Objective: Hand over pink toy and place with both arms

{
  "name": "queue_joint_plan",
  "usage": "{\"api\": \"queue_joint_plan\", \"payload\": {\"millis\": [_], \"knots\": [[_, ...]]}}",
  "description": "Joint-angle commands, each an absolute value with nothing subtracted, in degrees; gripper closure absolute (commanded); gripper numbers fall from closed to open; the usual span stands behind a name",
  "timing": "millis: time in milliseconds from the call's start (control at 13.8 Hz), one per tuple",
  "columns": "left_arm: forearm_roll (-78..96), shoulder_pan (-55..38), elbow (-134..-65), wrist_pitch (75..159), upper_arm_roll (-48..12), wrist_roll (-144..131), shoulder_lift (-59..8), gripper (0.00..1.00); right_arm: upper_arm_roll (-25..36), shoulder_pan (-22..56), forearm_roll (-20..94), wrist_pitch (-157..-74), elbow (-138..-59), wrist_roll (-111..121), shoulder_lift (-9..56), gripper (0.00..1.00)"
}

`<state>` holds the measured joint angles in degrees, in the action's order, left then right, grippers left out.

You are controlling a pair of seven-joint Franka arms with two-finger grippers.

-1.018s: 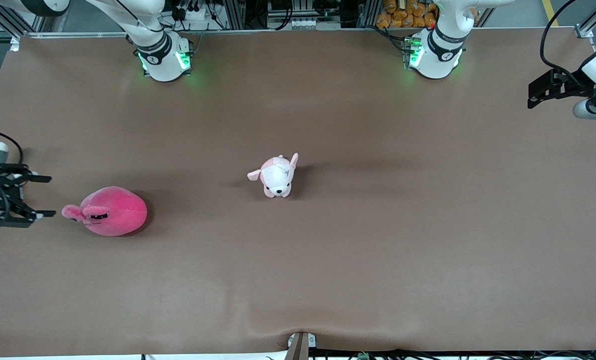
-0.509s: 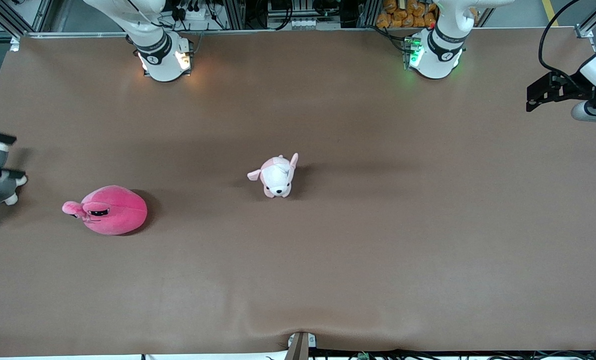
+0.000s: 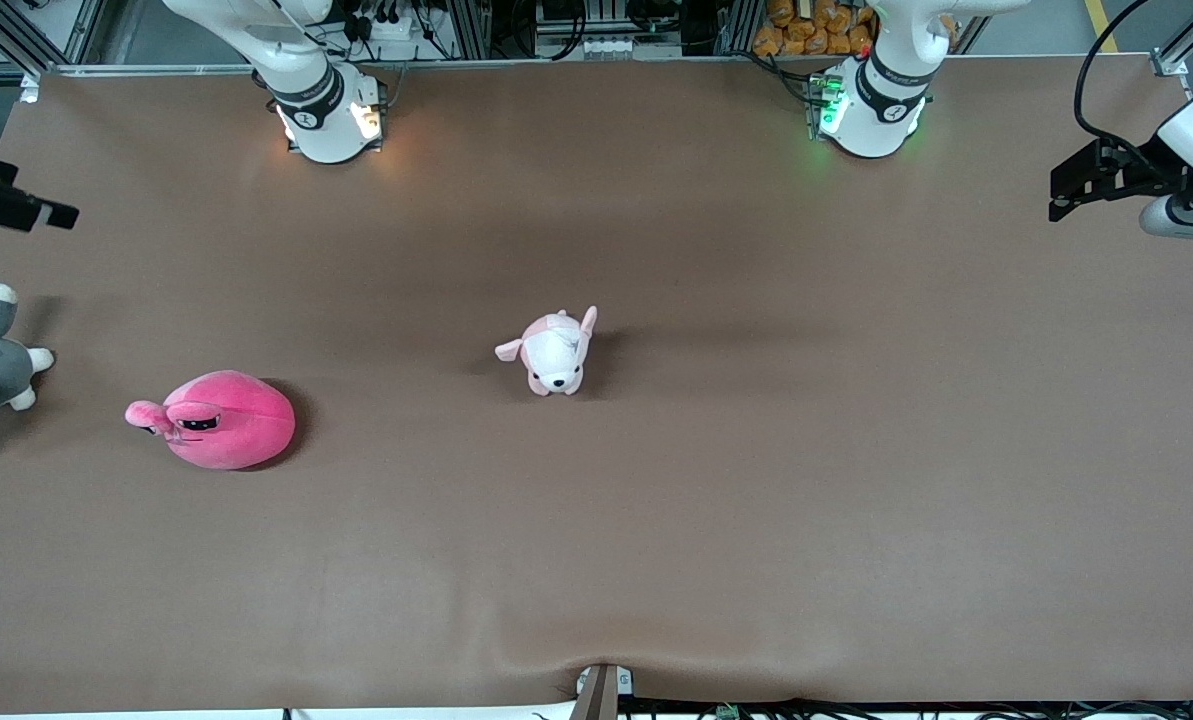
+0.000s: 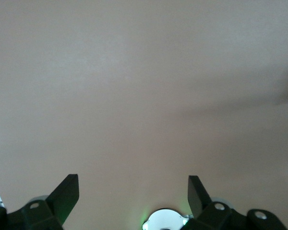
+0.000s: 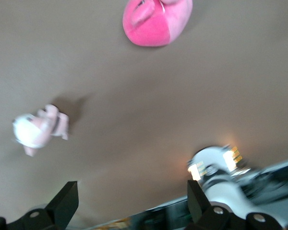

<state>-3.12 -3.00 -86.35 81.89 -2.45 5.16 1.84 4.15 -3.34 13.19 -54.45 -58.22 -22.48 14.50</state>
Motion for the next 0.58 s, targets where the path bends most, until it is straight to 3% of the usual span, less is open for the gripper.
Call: {"api": "queue_joint_plan", "payload": {"millis": [0, 218, 509], "knots": [[-0.2, -2.4, -86.0, 81.8, -2.1, 5.8, 2.1, 0.00, 5.1, -2.2, 8.5, -54.7, -61.1, -2.7, 11.9, 0.00], [-0.3, -2.5, -86.0, 81.9, -2.5, 5.8, 2.3, 0.00, 8.7, -2.0, 6.1, -55.1, -64.6, 15.3, 9.2, 0.00], [-0.1, -2.9, -86.0, 81.8, -2.5, 5.7, 2.7, 0.00, 7.7, -1.2, 2.8, -68.4, -84.8, 26.3, -6.0, 0.00]]}}
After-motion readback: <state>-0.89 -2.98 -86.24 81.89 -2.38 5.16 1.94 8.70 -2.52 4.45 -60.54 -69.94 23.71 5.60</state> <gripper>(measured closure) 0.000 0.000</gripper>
